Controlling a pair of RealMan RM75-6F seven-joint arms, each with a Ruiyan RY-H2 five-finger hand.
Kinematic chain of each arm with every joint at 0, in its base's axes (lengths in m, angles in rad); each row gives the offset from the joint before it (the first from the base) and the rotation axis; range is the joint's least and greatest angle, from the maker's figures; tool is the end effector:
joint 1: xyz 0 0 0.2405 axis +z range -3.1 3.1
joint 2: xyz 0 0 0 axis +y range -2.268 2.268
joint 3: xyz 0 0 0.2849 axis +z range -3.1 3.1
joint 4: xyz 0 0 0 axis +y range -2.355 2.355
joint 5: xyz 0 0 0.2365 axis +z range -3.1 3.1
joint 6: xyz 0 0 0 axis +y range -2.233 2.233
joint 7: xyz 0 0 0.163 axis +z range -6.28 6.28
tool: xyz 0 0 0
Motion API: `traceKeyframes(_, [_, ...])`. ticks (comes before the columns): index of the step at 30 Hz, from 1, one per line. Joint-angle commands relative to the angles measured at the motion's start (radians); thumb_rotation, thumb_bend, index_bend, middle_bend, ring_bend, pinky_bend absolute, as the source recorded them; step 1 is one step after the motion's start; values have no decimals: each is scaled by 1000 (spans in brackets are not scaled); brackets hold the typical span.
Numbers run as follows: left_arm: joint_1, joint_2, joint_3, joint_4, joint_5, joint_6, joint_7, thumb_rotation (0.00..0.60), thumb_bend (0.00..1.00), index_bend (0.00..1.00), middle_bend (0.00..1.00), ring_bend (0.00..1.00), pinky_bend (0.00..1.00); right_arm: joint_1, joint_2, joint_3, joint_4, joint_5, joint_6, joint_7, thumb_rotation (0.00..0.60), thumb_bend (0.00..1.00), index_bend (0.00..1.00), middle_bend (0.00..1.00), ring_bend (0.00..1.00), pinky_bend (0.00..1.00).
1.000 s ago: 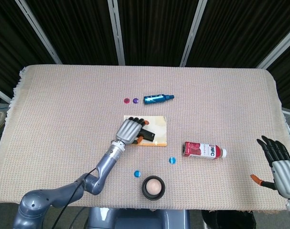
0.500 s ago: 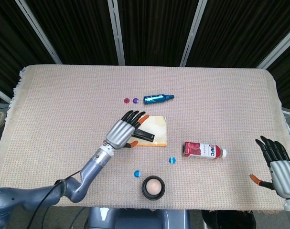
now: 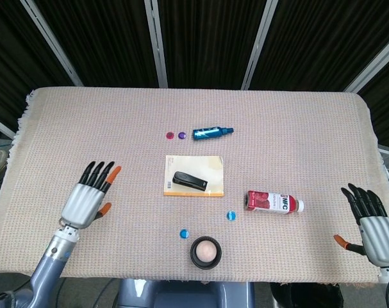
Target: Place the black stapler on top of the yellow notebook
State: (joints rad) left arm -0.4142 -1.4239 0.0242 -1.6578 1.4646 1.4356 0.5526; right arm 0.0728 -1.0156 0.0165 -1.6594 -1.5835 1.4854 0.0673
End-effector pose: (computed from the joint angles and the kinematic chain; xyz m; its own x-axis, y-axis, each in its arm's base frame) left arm -0.2262 0.2680 0.0214 0.5884 -0.0499 0.8071 0.7554 -0.3221 -0.5706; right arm -0.3384 -0.1916 0.1684 0.3928 -0.0412 0.9187 -0.9180 -0.0765 0.3891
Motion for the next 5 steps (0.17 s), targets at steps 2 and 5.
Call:
traceKeyframes(2, [97, 20, 21, 56, 20, 128, -11, 600, 236, 0, 0, 0, 40, 2, -11, -1, -9, 3, -8, -34, 600, 84, 0, 0, 0, 0])
traceKeyframes(5, [107, 18, 8, 77, 35, 142, -44, 600, 237, 0, 0, 0, 43, 6, -17, 1, -10, 10, -17, -51, 600, 85, 0, 0, 0, 0])
